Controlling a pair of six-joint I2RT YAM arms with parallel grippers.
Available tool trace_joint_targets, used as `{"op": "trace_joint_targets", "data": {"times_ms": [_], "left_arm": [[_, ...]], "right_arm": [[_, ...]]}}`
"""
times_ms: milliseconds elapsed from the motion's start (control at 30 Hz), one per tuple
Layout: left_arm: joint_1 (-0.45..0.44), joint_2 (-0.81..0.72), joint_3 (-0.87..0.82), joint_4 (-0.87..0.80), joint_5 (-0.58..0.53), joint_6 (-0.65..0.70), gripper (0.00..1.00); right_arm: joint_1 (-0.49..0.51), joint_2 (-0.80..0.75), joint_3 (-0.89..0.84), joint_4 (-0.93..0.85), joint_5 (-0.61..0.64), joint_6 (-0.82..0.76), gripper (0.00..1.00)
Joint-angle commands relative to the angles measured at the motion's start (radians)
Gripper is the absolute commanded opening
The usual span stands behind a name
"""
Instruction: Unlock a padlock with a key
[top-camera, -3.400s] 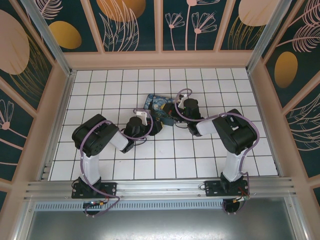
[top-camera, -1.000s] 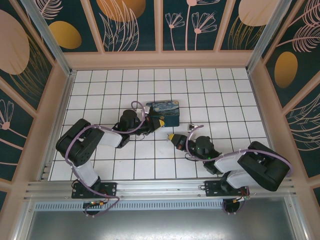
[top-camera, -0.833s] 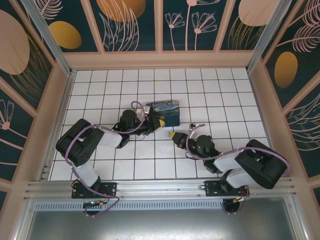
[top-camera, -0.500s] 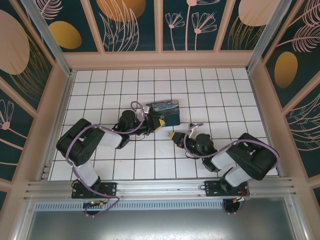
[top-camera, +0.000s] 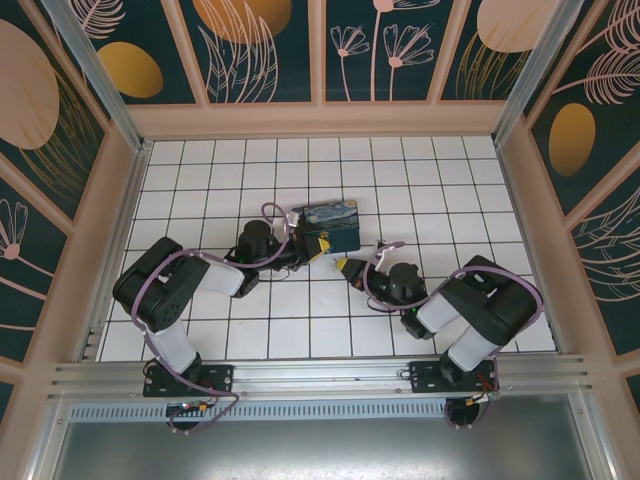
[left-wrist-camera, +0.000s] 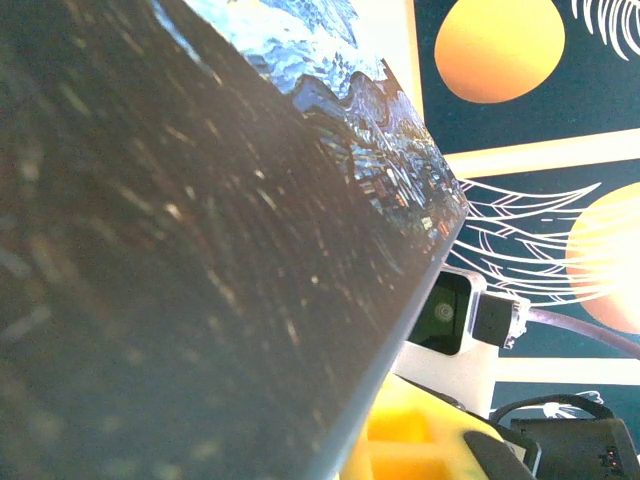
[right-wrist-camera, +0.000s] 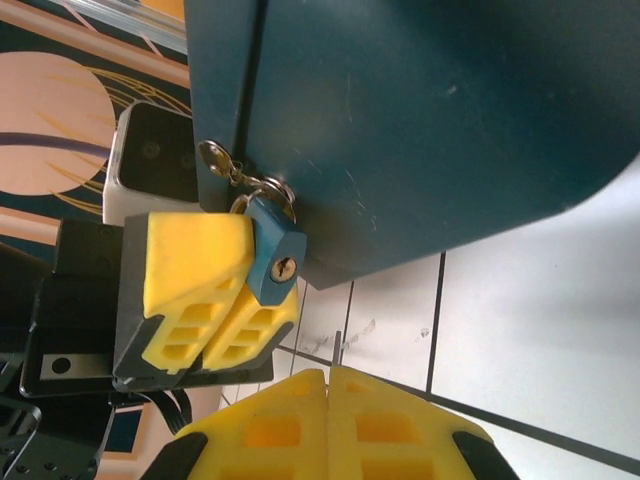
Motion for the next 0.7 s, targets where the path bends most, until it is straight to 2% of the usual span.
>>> {"op": "trace_joint_targets", "data": {"times_ms": [0, 667], "left_arm": [[0.006, 0.005, 0.001, 0.043, 0.027, 0.023, 0.00], [0.006, 0.002, -0.004, 0.040, 0.028, 0.030, 0.00]], "right_arm": [[-0.011, -0.005, 0.034, 0.034, -0.021, 0.010, 0.00], [-0.034, 0.009, 0.084, 0.005, -0.045, 0.011, 0.00]]}}
